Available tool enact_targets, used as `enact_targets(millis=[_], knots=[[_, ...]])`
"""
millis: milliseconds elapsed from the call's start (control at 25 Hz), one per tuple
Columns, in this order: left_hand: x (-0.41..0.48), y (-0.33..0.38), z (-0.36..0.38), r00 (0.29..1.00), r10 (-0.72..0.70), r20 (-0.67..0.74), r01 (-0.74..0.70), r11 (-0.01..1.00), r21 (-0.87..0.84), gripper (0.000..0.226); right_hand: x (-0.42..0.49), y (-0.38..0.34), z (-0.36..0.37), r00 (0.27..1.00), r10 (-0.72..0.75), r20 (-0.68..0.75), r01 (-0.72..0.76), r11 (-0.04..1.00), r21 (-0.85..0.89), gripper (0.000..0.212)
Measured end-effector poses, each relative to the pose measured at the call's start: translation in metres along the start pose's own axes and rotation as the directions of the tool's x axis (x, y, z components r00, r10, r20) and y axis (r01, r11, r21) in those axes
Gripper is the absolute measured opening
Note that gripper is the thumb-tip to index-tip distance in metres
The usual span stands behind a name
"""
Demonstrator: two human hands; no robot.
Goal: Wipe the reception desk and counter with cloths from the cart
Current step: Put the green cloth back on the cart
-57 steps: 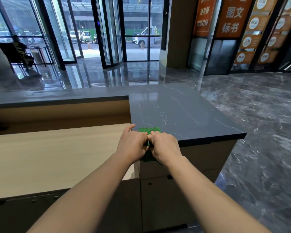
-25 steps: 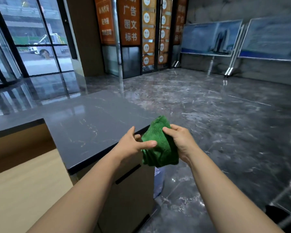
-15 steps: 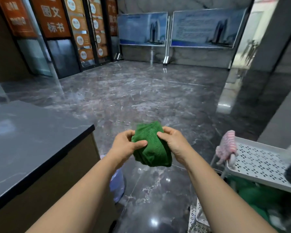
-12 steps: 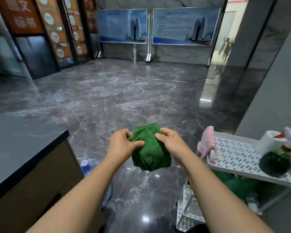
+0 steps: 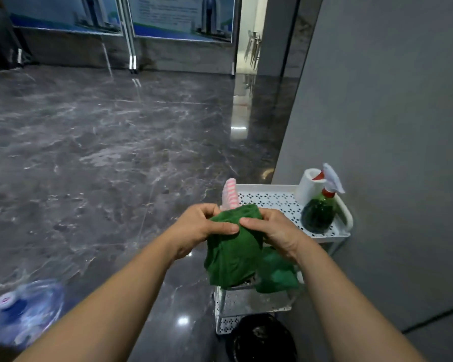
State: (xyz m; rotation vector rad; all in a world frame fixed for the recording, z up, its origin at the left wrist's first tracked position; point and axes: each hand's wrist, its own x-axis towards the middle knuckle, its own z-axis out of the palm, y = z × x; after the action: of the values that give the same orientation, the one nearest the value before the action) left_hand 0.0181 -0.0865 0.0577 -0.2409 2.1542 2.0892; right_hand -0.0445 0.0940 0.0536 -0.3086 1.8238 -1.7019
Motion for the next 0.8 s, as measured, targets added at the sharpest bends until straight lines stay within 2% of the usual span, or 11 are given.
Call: enact_targets(millis=[80,160,280,360,480,600,640,680,800], knots=[[0.021,-0.001,0.017,1.000,0.014,-0.018,-0.011,0.989,0.150,0.030,0.004,0.006,-0.023,0.998,0.027,-0.062,-0.030,0.998,-0.050,0.026],[0.046,-0.005,0.032,0.993,0.091,-0.081,-0.052,0.919,0.390,0.037,0.011,0.013,-0.042,0.988,0.049,-0.148,-0.064,0.993,-0.099,0.025],[0.075,-0.007,0.050,0.976,0.193,-0.102,-0.072,0.727,0.682,0.042,0.025,0.019,-0.058,0.962,0.077,-0.261,-0.101,0.992,-0.081,0.016],[0.092,-0.005,0.057,0.967,0.243,-0.075,-0.083,0.580,0.810,0.036,0.043,0.024,-0.067,0.947,0.102,-0.306,-0.135,0.987,-0.087,0.008],[0.111,-0.007,0.061,0.961,0.274,-0.043,-0.065,0.375,0.925,0.031,0.064,0.033,-0.074,0.930,0.126,-0.346,-0.166,0.982,-0.088,0.009],[0.128,-0.012,0.064,0.949,0.316,0.016,-0.064,0.144,0.988,0.035,0.079,0.046,-0.084,0.916,0.152,-0.371,-0.198,0.976,-0.089,0.021],[0.133,-0.015,0.063,0.943,0.330,0.033,-0.068,0.094,0.993,0.036,0.083,0.051,-0.088,0.908,0.151,-0.391,-0.207,0.973,-0.104,0.024],[0.136,-0.018,0.063,0.942,0.332,0.040,-0.068,0.074,0.995,0.036,0.085,0.054,-0.092,0.895,0.141,-0.422,-0.223,0.963,-0.152,0.024],[0.138,-0.026,0.060,0.939,0.341,0.051,-0.089,0.096,0.991,0.036,0.082,0.054,-0.102,0.874,0.068,-0.481,-0.256,0.906,-0.336,0.029]])
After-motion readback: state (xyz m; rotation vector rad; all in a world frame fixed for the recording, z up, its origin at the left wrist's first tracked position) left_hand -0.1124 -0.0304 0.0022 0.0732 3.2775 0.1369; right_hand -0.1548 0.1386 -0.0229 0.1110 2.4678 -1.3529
